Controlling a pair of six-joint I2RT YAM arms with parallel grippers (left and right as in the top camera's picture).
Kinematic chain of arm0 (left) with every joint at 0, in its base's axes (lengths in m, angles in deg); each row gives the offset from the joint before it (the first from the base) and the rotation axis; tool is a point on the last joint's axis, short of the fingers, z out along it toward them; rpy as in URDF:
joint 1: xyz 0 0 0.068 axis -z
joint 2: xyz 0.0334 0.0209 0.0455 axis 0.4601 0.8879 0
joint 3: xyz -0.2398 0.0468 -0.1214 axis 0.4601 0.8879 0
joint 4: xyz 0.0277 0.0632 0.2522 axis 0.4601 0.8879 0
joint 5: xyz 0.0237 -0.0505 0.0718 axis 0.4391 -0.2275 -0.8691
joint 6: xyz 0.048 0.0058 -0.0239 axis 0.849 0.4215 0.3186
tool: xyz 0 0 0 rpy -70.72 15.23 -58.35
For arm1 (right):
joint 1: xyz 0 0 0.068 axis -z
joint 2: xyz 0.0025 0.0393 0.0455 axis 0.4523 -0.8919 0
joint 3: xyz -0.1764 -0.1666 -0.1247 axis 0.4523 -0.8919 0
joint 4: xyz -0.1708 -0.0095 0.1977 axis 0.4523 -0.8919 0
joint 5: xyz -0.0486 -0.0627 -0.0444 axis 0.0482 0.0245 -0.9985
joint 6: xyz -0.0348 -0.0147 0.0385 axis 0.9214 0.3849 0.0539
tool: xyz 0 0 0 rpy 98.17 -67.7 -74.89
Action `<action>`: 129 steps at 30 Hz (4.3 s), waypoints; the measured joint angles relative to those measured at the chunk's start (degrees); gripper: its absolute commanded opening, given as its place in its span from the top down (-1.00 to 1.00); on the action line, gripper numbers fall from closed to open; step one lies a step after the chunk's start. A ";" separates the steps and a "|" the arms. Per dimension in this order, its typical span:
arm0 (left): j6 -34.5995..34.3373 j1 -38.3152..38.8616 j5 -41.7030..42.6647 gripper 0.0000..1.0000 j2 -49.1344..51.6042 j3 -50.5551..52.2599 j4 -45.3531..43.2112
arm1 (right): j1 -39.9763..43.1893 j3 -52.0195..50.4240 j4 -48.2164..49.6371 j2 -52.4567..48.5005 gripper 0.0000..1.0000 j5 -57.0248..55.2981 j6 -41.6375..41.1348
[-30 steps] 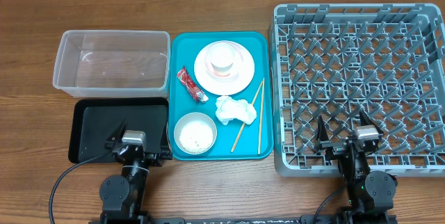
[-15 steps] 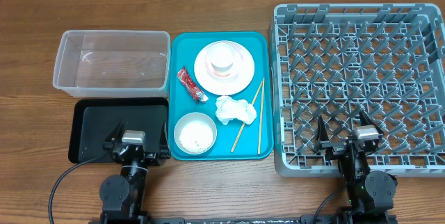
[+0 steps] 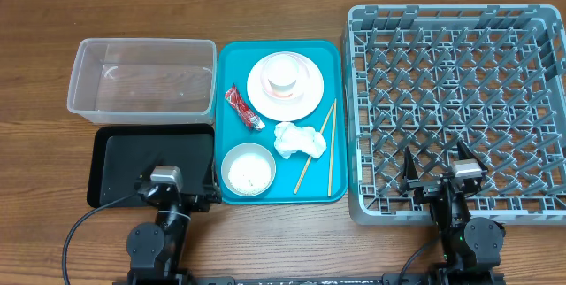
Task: Sort waste into correct bins and load items into the dishwasher
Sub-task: 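Reach the left gripper over the teal tray to the white tissue, then close the left gripper on the crumpled white tissue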
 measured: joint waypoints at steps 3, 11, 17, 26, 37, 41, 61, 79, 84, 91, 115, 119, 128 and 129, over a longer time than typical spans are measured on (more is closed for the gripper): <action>-3.10 0.00 5.86 -1.00 0.00 -0.13 0.39 | 0.00 0.00 -0.02 0.00 -1.00 -0.02 0.00; -9.22 0.00 14.82 -1.00 0.57 -11.76 12.02 | -0.02 0.00 0.04 0.00 -1.00 0.00 0.00; -9.42 0.00 17.51 -1.00 11.78 -36.81 27.82 | -0.02 0.00 0.00 0.00 -1.00 0.00 0.04; -5.01 0.00 31.98 -1.00 49.75 -75.80 61.72 | 0.00 0.00 0.07 0.04 -1.00 -0.02 0.02; -3.61 0.00 36.59 0.92 77.22 -83.06 73.81 | -0.02 0.02 0.04 0.04 -1.00 0.00 0.02; -2.97 0.42 35.95 0.92 83.25 -83.08 76.04 | 0.00 0.00 0.02 0.04 -1.00 0.00 0.00; -9.88 32.39 3.52 -0.41 86.66 -79.54 56.15 | -0.02 0.00 0.02 0.04 -1.00 0.00 0.02; -10.75 36.37 -2.54 -0.36 96.67 -74.69 47.17 | 0.00 0.02 0.02 0.04 -1.00 0.00 0.00; -10.08 36.37 -3.41 -0.30 98.73 -74.66 46.05 | -0.02 0.00 0.02 0.04 -1.00 0.00 0.02; -10.05 36.37 -6.71 -0.17 100.96 -74.66 44.65 | -0.02 0.00 0.00 0.04 -1.00 -0.02 0.02; -9.99 36.37 -10.27 0.25 108.08 -74.66 40.81 | -0.02 0.00 0.04 0.04 -1.00 0.02 0.02; -9.97 36.37 -10.25 0.24 108.08 -74.27 40.79 | -0.02 0.00 0.02 0.04 -1.00 0.00 0.02; -9.97 36.37 -10.27 0.48 108.08 -73.55 40.98 | -0.02 0.00 0.04 0.04 -1.00 0.00 0.00; -10.12 36.37 -10.25 0.62 108.08 -73.55 40.98 | 0.00 0.00 0.02 0.04 -1.00 0.00 0.00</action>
